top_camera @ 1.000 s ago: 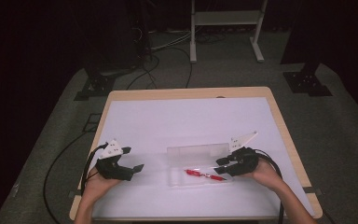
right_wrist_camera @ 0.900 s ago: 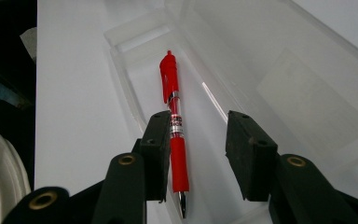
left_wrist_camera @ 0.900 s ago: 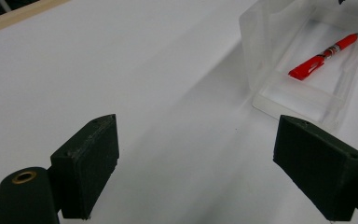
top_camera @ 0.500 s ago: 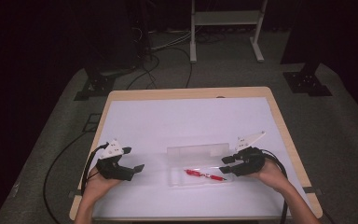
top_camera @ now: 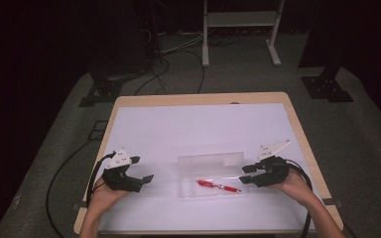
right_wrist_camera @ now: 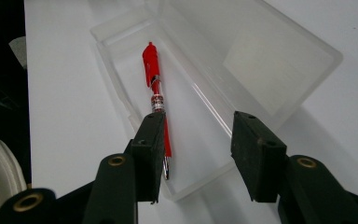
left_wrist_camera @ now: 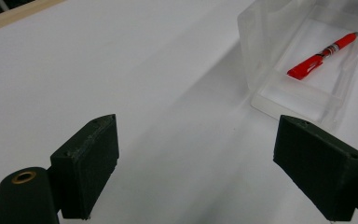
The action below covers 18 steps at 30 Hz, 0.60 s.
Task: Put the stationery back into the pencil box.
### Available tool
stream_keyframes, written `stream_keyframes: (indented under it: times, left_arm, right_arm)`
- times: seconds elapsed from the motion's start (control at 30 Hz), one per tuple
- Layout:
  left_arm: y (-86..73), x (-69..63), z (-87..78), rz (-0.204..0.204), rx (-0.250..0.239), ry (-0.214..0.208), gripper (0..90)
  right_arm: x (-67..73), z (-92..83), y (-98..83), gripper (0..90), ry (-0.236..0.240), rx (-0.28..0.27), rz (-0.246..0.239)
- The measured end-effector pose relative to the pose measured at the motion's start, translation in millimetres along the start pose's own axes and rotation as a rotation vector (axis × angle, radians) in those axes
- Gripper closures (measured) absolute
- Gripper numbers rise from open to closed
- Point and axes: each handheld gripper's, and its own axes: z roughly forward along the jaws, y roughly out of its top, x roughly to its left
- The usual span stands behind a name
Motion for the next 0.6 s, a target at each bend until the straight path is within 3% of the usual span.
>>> stream_keyframes:
  times: [0.6]
  left_arm:
    - [-0.1,0.3,-0.8,0.0,-0.003,0.002,13.5]
  right_arm:
    - [-5.4,-15.7,-12.5,50.0,-0.043,-0.01,0.031]
